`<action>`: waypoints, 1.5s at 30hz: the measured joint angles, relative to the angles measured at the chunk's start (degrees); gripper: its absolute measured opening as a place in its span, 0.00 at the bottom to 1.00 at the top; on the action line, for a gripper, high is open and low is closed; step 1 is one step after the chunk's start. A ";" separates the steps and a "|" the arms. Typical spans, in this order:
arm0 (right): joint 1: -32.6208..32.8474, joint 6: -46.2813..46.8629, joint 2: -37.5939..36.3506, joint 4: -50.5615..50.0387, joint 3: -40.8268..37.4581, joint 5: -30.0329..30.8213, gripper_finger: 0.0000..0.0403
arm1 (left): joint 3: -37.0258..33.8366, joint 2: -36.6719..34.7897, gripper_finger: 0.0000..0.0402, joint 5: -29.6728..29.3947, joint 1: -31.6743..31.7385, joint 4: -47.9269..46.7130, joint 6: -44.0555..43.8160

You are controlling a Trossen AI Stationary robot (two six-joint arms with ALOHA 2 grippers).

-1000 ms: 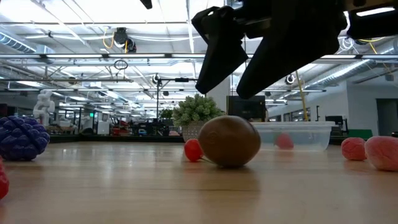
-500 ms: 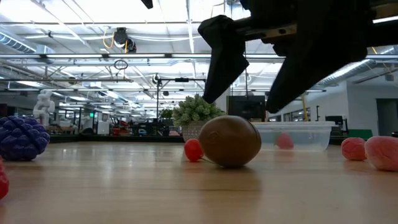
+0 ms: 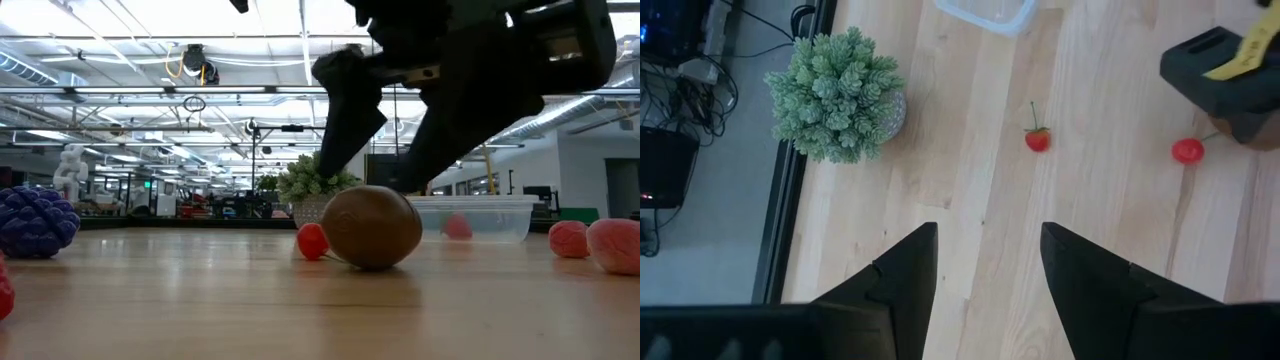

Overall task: Pick and placing Produce into tupperware
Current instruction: Put the brown kiwi into the transparent bin

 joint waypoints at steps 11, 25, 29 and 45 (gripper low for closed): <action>-0.67 1.21 0.04 3.19 -3.84 -1.23 0.81 | 0.00 0.00 0.46 -0.03 0.04 0.00 0.85; -1.22 1.24 0.07 9.07 -7.46 -1.93 0.80 | 0.00 0.00 0.46 -0.09 0.04 -0.02 0.81; -1.78 1.62 0.07 8.99 -7.46 -1.85 0.74 | 0.01 0.00 0.46 -0.09 0.04 -0.02 0.79; -2.14 3.53 0.07 8.68 -7.46 -1.74 0.59 | 0.01 0.00 0.46 -0.07 0.04 -0.02 0.39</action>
